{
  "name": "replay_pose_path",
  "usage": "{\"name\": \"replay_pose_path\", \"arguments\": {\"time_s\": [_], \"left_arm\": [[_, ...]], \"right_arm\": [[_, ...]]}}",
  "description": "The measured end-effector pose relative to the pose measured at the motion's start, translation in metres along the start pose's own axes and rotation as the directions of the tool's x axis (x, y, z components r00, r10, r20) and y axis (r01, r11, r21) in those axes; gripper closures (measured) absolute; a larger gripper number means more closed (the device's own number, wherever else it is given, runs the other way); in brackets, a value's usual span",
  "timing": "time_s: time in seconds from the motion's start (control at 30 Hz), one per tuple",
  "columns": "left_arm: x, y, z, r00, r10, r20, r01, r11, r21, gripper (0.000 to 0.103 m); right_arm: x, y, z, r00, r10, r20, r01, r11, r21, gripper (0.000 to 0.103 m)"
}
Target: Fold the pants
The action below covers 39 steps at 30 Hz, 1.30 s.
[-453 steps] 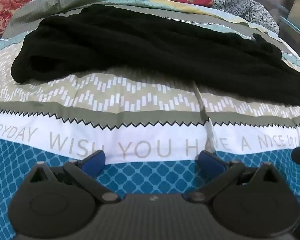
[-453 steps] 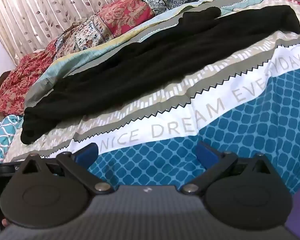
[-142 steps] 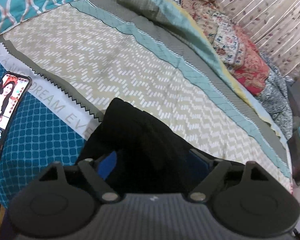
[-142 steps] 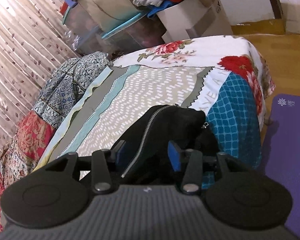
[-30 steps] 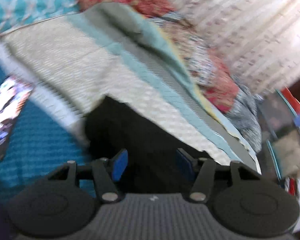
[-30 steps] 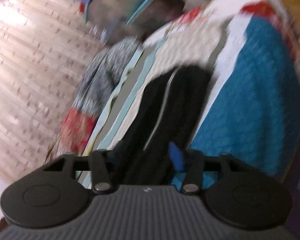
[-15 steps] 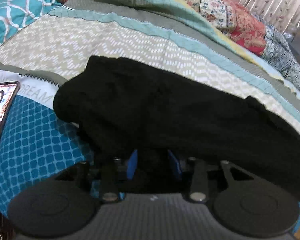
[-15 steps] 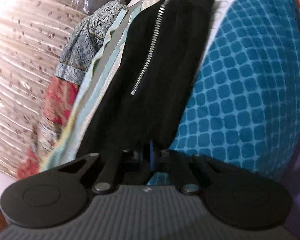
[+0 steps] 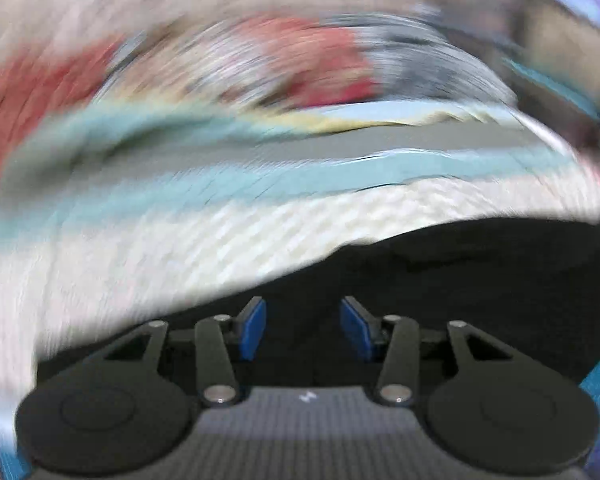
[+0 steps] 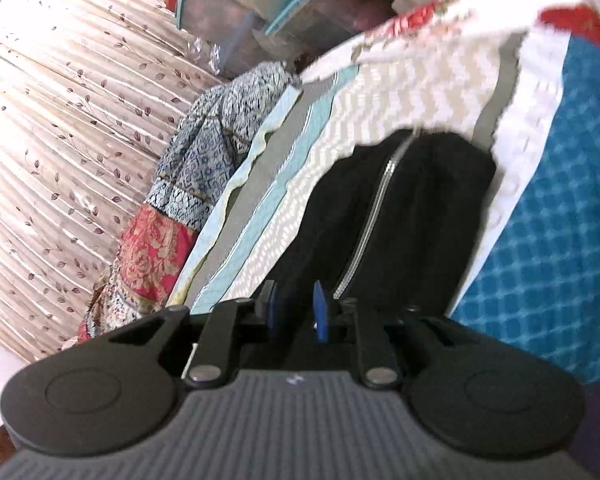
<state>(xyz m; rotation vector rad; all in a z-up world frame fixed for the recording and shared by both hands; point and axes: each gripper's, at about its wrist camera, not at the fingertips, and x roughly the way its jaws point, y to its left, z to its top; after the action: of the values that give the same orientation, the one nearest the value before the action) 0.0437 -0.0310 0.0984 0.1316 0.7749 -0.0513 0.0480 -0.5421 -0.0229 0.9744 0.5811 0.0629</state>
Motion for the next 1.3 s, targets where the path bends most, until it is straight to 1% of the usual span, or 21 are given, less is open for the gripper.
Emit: {"name": "replay_pose_path", "arguments": {"time_s": [0.03,0.1,0.2,0.27,0.33,0.4,0.5,0.53,0.57,0.6,0.63,0.7,0.77,0.8,0.87,0.93,1.0,1.03,1.1,1.2,1.3], "left_arm": [[0.011,-0.022,0.011,1.000,-0.017,0.015,0.015,0.994,0.110,0.060],[0.033,-0.058,0.025,0.998,-0.061,0.029,0.051,0.957,0.284,0.059],[0.065,-0.092,0.039,0.991,-0.129,0.034,0.102,0.897,0.430,0.060],[0.083,-0.104,0.044,0.984,-0.179,0.021,0.148,0.871,0.469,0.062],[0.099,-0.110,0.046,0.972,-0.233,-0.024,0.216,0.851,0.479,0.065],[0.111,-0.116,0.044,0.956,-0.284,-0.072,0.282,0.824,0.491,0.074],[0.123,-0.124,0.037,0.939,-0.320,-0.129,0.338,0.782,0.523,0.079],[0.127,-0.128,0.036,0.938,-0.318,-0.140,0.342,0.775,0.531,0.080],[0.134,-0.133,0.034,0.940,-0.307,-0.147,0.336,0.771,0.541,0.086],[0.141,-0.137,0.033,0.946,-0.286,-0.150,0.320,0.769,0.554,0.099],[0.146,-0.141,0.033,0.955,-0.259,-0.143,0.294,0.770,0.566,0.099],[0.147,-0.141,0.034,0.975,-0.211,-0.066,0.210,0.792,0.574,0.099],[0.145,-0.131,0.045,0.984,-0.176,-0.001,0.150,0.834,0.531,0.099],[0.148,-0.122,0.054,0.988,-0.153,0.018,0.126,0.870,0.477,0.099],[0.155,-0.111,0.065,0.993,-0.113,0.033,0.090,0.911,0.402,0.099],[0.163,-0.117,0.065,0.997,-0.066,0.027,0.049,0.910,0.412,0.099],[0.176,-0.127,0.057,0.999,0.033,0.001,-0.030,0.888,0.459,0.095],[0.182,-0.129,0.051,0.998,0.054,-0.028,-0.035,0.880,0.474,0.094],[0.177,-0.127,0.042,0.998,0.049,-0.044,-0.023,0.886,0.464,0.090],[0.151,-0.118,0.034,1.000,0.030,0.005,-0.030,0.898,0.440,0.070],[0.118,-0.109,0.032,0.998,0.026,0.062,-0.049,0.915,0.400,0.070]], "right_arm": [[0.002,-0.004,-0.006,1.000,0.001,-0.019,-0.001,1.000,0.008,0.078],[0.006,-0.009,-0.015,0.999,0.007,-0.049,-0.006,1.000,0.026,0.078],[0.008,-0.014,-0.021,0.996,0.013,-0.084,-0.010,0.999,0.039,0.077],[0.008,-0.013,-0.021,0.995,0.013,-0.100,-0.010,1.000,0.025,0.077],[0.008,-0.013,-0.019,0.995,0.014,-0.102,-0.011,1.000,0.025,0.076],[0.011,-0.016,-0.016,0.995,0.021,-0.098,-0.016,0.998,0.057,0.076],[0.016,-0.022,-0.016,0.994,0.047,-0.100,-0.036,0.993,0.114,0.076],[0.017,-0.023,-0.017,0.994,0.049,-0.102,-0.037,0.992,0.120,0.076],[0.018,-0.024,-0.017,0.994,0.049,-0.102,-0.037,0.992,0.117,0.077],[0.018,-0.023,-0.018,0.994,0.048,-0.102,-0.036,0.993,0.114,0.077],[0.017,-0.024,-0.018,0.994,0.048,-0.101,-0.037,0.993,0.113,0.077],[0.016,-0.024,-0.018,0.994,0.050,-0.100,-0.038,0.992,0.119,0.077],[0.013,-0.024,-0.017,0.994,0.056,-0.092,-0.043,0.990,0.135,0.075],[0.011,-0.024,-0.016,0.995,0.062,-0.078,-0.051,0.989,0.138,0.075],[0.009,-0.022,-0.013,0.996,0.071,-0.051,-0.065,0.990,0.126,0.075],[0.011,-0.023,-0.013,0.997,0.069,-0.046,-0.064,0.991,0.114,0.074],[0.018,-0.027,-0.015,0.997,0.041,-0.060,-0.033,0.992,0.119,0.076],[0.018,-0.030,-0.016,0.997,0.042,-0.060,-0.035,0.992,0.121,0.076],[0.015,-0.030,-0.014,0.997,0.054,-0.061,-0.045,0.991,0.128,0.076],[-0.005,-0.029,-0.004,0.999,0.050,0.011,-0.051,0.994,0.098,0.071],[-0.032,-0.037,0.010,0.992,0.028,0.127,-0.039,0.995,0.088,0.067]]}}
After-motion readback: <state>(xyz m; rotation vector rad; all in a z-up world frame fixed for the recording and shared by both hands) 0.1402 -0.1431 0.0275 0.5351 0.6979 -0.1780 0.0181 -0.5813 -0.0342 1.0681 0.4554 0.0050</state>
